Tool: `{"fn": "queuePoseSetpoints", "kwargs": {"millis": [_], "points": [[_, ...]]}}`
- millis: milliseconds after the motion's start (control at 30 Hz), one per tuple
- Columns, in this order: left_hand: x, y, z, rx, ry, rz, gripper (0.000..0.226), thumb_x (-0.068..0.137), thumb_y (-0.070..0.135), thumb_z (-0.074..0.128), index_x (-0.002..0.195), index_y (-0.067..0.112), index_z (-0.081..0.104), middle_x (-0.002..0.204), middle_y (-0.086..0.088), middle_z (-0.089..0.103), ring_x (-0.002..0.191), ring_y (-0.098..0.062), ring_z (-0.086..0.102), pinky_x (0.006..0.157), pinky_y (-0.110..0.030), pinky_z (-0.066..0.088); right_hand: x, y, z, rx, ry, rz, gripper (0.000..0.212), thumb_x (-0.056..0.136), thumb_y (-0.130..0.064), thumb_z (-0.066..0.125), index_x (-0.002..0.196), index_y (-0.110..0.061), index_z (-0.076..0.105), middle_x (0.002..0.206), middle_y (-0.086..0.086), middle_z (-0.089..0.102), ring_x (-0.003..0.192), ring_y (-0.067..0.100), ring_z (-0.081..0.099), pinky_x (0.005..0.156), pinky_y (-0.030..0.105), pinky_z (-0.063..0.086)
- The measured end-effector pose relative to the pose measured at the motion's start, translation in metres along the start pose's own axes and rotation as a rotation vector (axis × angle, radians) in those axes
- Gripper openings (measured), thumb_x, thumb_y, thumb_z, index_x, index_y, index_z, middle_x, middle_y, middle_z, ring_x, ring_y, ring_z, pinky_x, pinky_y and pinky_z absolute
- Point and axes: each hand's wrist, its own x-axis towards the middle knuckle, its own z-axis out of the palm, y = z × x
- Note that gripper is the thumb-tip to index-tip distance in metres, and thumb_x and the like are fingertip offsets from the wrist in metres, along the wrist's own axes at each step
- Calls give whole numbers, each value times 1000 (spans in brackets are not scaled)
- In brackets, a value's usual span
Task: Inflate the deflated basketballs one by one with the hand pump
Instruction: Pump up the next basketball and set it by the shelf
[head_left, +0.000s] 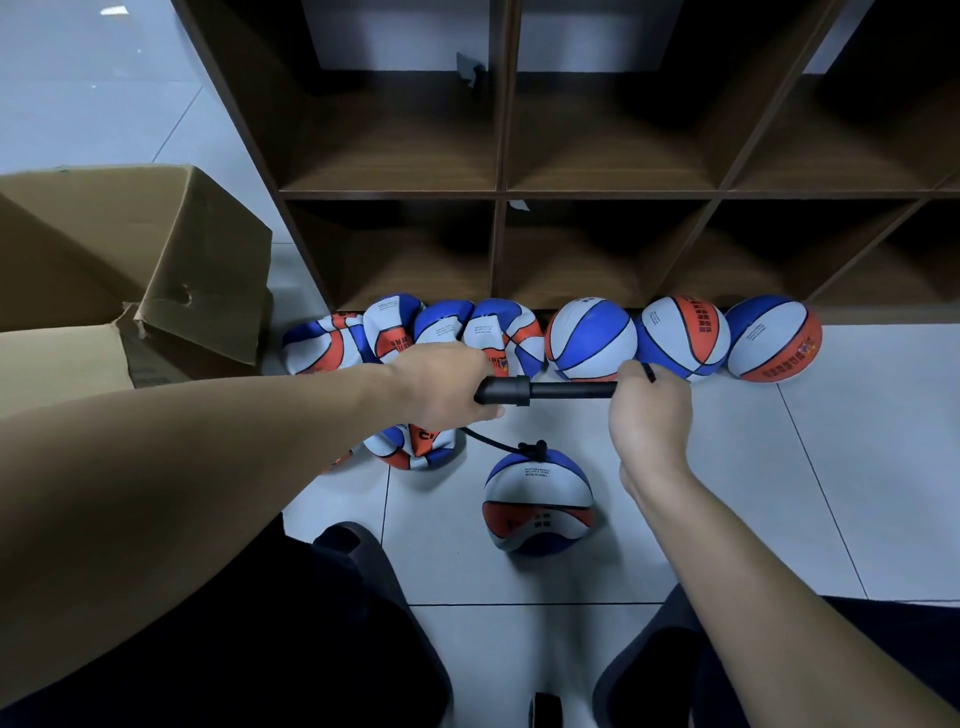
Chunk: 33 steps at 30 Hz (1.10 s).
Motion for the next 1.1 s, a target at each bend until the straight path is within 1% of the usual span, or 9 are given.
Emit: {"fn": "queuePoseSetpoints", "kwargs": {"millis": [100,200,367,433,533,700,800,900,1100], "points": [[-1,8,0,-3,34,22,31,103,55,62,85,30,63,74,4,66,67,-16,63,58,-32,46,-9,1,8,-15,-9,-33,33,98,-14,50,67,-18,39,63,-5,42,63,19,38,62,35,34],[-2,13,0,8,46,32,33,103,56,61,86,29,63,74,4,65,68,-16,62,58,-32,46,-16,3,13,-61,-53,-50,27,101,-16,50,74,-12,48,70,2,50,65,21,44,62,37,39],[-1,22,0,12,51,44,37,101,59,59,83,27,65,72,3,66,68,-18,64,57,-33,46,-26,3,21,-99,-106,-65,33,102,-22,51,70,-20,45,69,-1,49,64,21,44,61,35,38],[-1,25,-1,7,52,55,36,100,59,59,83,28,65,72,3,66,68,-19,65,60,-35,52,-29,4,24,-96,-133,-55,34,102,-23,51,69,-23,46,69,-3,50,63,21,46,61,34,38],[0,27,-1,9,45,68,35,101,58,60,84,28,65,73,3,66,68,-18,64,64,-38,57,-31,6,29,-113,-157,-38,30,103,-28,51,75,-19,48,74,0,53,66,23,49,63,36,42],[3,26,-3,-9,36,75,33,100,58,61,85,28,65,73,3,66,68,-19,65,64,-40,57,-23,5,29,-105,-183,-29,30,103,-26,52,74,-18,46,71,0,49,64,23,45,62,36,39],[5,23,-4,-12,39,82,32,99,58,62,86,29,63,73,3,66,69,-19,65,59,-35,51,-20,2,25,-136,-199,-43,33,104,-24,53,72,-18,45,68,-3,46,61,19,42,58,32,36],[4,16,-6,-32,16,66,31,99,55,65,85,28,62,74,2,66,68,-19,64,57,-33,45,-11,1,15,-114,-162,-33,37,101,-19,53,66,-21,42,64,-5,42,62,19,38,58,33,32],[3,-8,-7,-54,19,-30,29,97,57,67,85,31,64,76,3,68,73,-20,67,70,-45,61,16,-7,-14,16,-19,69,36,94,-19,56,66,-22,35,56,-10,34,57,17,30,55,33,28]]}}
